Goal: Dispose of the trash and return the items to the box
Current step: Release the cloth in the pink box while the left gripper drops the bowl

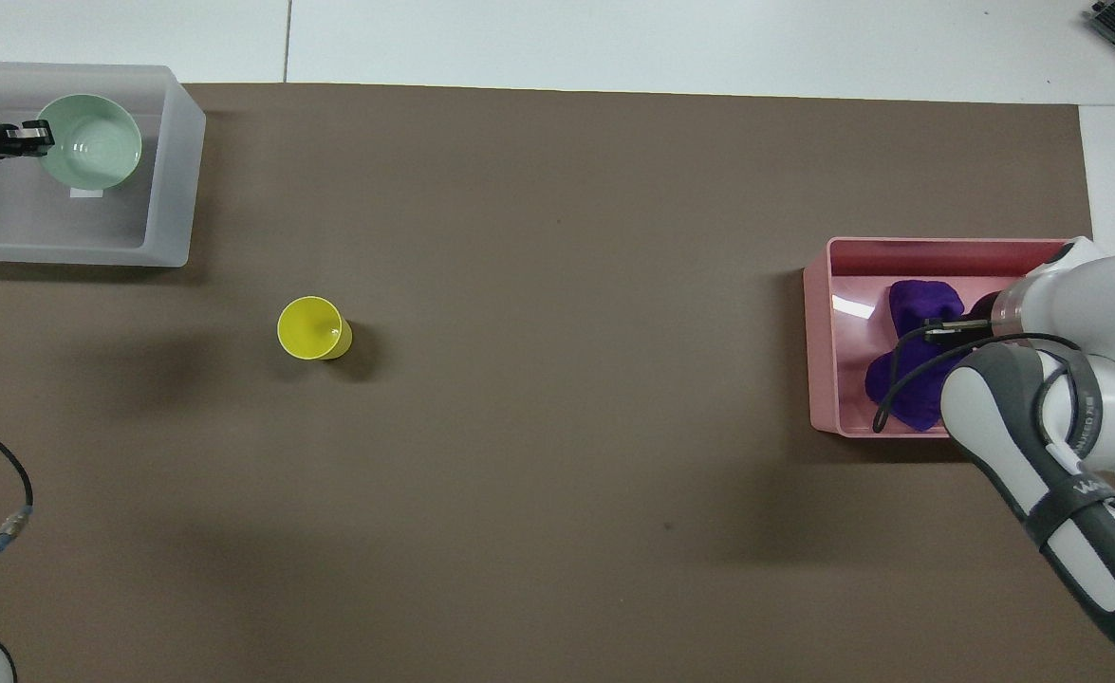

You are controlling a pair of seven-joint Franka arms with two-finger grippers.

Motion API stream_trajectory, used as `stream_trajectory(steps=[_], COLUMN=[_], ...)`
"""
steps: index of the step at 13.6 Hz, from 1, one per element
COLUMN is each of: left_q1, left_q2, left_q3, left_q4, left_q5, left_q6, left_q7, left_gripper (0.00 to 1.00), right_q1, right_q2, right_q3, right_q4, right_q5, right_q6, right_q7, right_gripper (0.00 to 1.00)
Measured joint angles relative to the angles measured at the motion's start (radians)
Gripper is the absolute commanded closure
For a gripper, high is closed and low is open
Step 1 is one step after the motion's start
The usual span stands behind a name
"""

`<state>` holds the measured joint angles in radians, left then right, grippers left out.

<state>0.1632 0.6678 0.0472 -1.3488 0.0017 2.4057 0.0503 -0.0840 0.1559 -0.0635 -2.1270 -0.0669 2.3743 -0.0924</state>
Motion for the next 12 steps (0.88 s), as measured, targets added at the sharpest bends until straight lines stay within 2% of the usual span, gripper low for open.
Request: stream_trajectory(steps=[1,2,3,5,6,7,9,12], left_q1=[0.005,0.006,0.005,0.003,0.003,0.003,0.0,-0.022], left_q2=[0.0,-0.001,-0.002,-0.006,-0.008,-0.012,-0.037,-0.13], left_q3=[0.0,0.0,-0.003,-0.006,-0.006,-0.007,-0.009,-0.017], left_q4=[-0.013,-0.019,-0.02,-0.02,-0.02,-0.02,-0.02,-0.041], left_q5=[0.002,0.003,0.004,0.006,0.006,0.007,0.007,0.008], left_q6=[0.005,0.005,0.005,0.005,0.006,0.006,-0.008,-0.115], left_q7=[0.0,0.001,0.001,0.001,0.001,0.002,0.003,0.007], left_gripper=[0.88,0.59,0.47,0.15,0.04,0.0,0.0,0.0], right_q1=[0.0,0.0,0.0,0.008,0.018,0.033,0.083,0.167], right_q2=[0.0,0.0,0.0,-0.008,-0.017,-0.027,-0.049,-0.091], right_q3=[0.0,0.0,0.0,0.003,0.005,0.007,0.009,0.014], right_q4=[0.0,0.0,0.0,0.008,0.016,0.026,0.051,0.076], right_q5=[0.0,0.0,0.0,0.0,0.001,0.001,0.001,0.001], right_q6=[0.001,0.001,0.002,0.003,-0.001,-0.015,-0.065,-0.124], right_q7=[0.0,0.0,0.0,0.003,0.014,0.042,0.129,0.27], right_gripper=[0.0,0.0,0.0,0.0,0.0,0.0,0.0,0.0])
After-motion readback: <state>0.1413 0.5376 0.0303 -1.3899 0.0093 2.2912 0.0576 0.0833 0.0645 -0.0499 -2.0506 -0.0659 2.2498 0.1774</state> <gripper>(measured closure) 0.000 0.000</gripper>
